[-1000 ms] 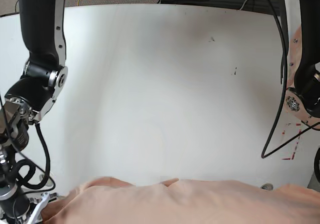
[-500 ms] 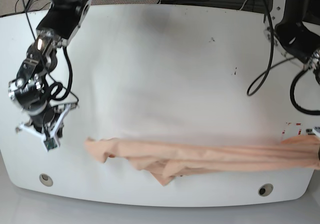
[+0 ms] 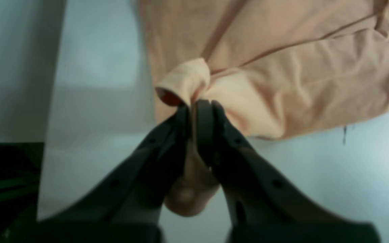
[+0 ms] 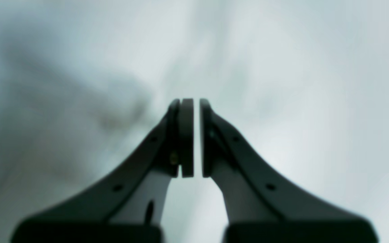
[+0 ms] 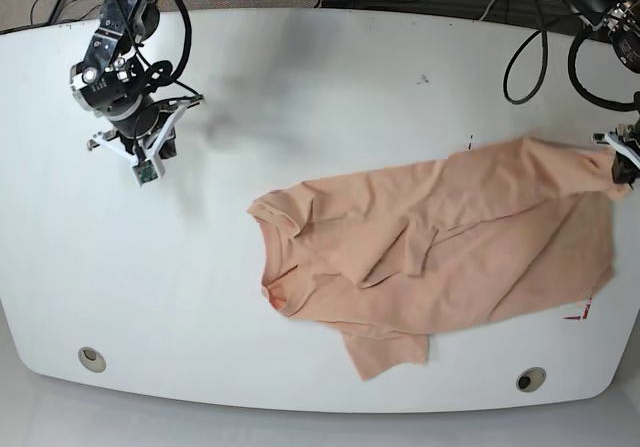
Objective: Layout the t-shirt on the table in an organized manner, then fold the t-shirt properly
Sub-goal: 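Lay the t-shirt down and drag it flat with both grippers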
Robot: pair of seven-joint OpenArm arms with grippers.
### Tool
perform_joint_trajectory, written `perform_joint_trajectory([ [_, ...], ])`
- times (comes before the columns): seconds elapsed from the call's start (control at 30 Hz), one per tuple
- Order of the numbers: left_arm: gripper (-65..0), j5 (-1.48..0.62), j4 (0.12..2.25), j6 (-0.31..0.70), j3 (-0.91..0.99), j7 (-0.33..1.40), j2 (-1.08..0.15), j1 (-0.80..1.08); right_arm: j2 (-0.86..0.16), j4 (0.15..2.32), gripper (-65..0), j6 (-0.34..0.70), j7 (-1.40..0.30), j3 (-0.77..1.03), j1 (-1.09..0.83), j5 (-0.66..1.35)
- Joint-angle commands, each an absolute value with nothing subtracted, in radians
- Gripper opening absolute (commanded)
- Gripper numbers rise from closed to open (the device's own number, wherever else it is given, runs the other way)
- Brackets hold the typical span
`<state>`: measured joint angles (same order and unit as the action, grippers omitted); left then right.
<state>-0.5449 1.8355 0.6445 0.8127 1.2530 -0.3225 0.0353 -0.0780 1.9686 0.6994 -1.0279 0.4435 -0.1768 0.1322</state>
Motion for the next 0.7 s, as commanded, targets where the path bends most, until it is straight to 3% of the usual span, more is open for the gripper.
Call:
perform_joint_trajectory([
  [0.0,-64.7,-0.578,1.853,0.647,0.812,1.227,-0.341,0.077,-0.058,1.989,-62.5,0.698,-0.997,0.444,-0.182,0.145],
  [0.1,-64.7,-0.582,1.853,0.647,0.811,1.227,-0.335,0.114,-0.027,1.989,-62.0,0.698,-0.997,0.441,-0.183,0.145],
  [0.17,-64.7,-0.582,1.853,0.647,0.811,1.227,-0.321,0.133,-0.005,1.989,-57.7,0.698,-0.997,0.44,-0.17,0.147],
  [0.23,-64.7,-0.581,1.853,0.647,0.811,1.227,-0.32,0.142,0.018,1.989,-49.6,0.698,-0.998,0.432,-0.14,0.145],
  [0.43,-64.7,-0.581,1.853,0.647,0.811,1.227,-0.32,0.162,0.062,1.988,-16.5,0.698,-0.998,0.349,-0.071,0.142],
  [0.5,-64.7,-0.581,1.853,0.647,0.811,1.227,-0.32,0.162,0.062,1.974,-9.5,0.698,-0.995,0.298,-0.047,0.142],
  [0.67,-64.7,-0.578,1.853,0.647,0.811,1.227,-0.32,0.162,0.056,1.88,-7.5,0.698,-0.99,0.176,0.041,0.142],
])
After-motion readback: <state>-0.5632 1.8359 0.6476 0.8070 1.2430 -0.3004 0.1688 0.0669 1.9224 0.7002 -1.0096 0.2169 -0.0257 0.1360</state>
